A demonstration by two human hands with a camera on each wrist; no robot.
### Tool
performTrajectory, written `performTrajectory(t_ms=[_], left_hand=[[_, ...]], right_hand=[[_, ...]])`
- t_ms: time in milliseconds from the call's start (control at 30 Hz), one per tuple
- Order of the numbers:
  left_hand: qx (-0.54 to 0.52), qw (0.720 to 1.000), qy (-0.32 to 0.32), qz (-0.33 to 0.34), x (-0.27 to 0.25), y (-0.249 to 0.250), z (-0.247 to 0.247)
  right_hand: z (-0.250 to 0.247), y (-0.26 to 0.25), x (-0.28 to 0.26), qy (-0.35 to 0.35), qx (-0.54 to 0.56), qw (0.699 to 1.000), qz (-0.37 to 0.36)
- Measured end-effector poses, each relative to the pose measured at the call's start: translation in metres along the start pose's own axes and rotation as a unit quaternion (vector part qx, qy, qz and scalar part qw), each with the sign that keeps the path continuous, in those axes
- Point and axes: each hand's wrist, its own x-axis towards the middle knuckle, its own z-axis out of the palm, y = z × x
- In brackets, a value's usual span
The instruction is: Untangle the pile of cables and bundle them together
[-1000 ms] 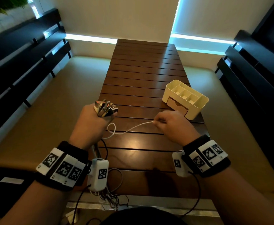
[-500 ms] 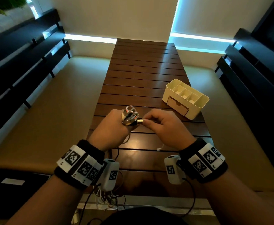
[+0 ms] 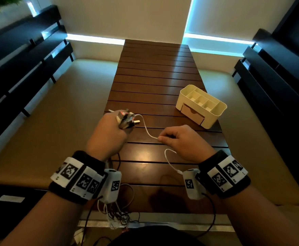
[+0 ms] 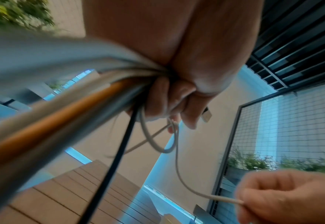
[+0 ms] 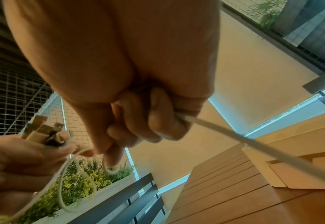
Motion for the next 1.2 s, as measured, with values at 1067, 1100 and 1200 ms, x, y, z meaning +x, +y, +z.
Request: performTrajectory(t_ms=[1067, 1100, 1200], left_hand=[[-0.100, 0.993, -0.050, 0.025, 0.005, -0.018, 0.033], [-0.121, 0.991, -0.047, 0.021, 0.005, -0.019, 0.031], [-0.184, 0.982, -0.035, 0.005, 0.006, -0.024, 0.024]], right_hand=[[0.063, 0.033, -0.093, -0.093, 0.157, 0.960, 0.214], [0.066, 0.038, -0.095, -0.107, 0.114, 0.963, 0.221], [0.073, 0.057, -0.103, -0.212, -0.121, 0.937, 0.251]])
